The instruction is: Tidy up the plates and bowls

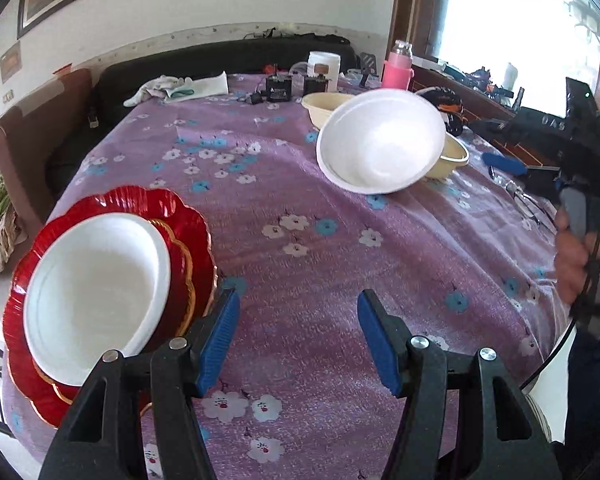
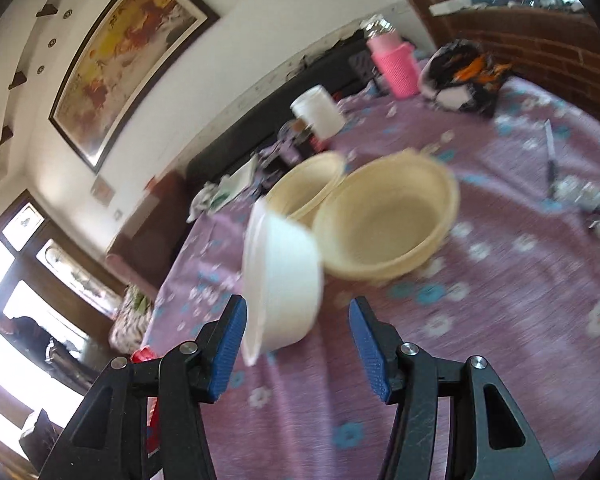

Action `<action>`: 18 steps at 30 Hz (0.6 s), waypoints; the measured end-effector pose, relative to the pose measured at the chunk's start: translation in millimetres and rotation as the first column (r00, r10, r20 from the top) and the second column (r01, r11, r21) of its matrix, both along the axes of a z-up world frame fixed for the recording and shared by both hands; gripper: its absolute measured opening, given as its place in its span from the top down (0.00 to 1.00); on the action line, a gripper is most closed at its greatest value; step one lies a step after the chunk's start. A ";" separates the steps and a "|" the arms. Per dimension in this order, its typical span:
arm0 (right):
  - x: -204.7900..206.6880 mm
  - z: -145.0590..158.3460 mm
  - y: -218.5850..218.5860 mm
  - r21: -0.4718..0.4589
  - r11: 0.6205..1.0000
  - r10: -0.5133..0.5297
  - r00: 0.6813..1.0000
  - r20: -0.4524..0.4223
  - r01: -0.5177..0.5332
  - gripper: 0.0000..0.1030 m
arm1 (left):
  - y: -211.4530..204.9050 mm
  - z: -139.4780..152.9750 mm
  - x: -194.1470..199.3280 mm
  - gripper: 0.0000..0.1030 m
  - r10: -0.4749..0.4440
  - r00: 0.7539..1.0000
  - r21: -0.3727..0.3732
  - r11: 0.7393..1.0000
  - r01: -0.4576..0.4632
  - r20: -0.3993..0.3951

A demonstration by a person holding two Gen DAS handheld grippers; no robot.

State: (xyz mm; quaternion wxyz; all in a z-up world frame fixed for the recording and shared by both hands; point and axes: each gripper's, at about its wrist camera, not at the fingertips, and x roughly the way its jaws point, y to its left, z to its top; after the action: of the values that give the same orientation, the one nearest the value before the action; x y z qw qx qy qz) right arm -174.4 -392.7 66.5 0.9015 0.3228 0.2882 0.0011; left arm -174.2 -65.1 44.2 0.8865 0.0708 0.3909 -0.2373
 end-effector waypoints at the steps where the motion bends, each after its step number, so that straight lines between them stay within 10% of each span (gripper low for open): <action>1: -2.2 1.3 -5.9 -0.007 1.000 -0.015 1.000 -0.002 0.015 0.43 | -1.2 -1.1 0.9 0.41 -0.002 1.000 0.002 1.000 0.002 -0.003; 14: 41.7 -26.2 -97.3 -0.040 0.991 -0.133 0.974 -0.185 0.128 0.45 | -14.1 -8.8 -1.1 0.41 -0.033 0.999 0.025 0.999 0.034 -0.018; 18: 61.9 -47.6 -106.1 0.029 0.994 -0.093 0.968 -0.232 0.102 0.85 | -15.5 -11.3 -1.4 0.41 -0.038 0.999 0.030 0.999 0.039 -0.021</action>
State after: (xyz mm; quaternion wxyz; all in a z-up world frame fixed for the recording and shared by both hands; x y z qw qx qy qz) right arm -112.5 -498.8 18.9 0.8544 0.3526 0.3743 -0.0749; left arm -175.6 -80.6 33.0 0.8765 0.0891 0.4022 -0.2492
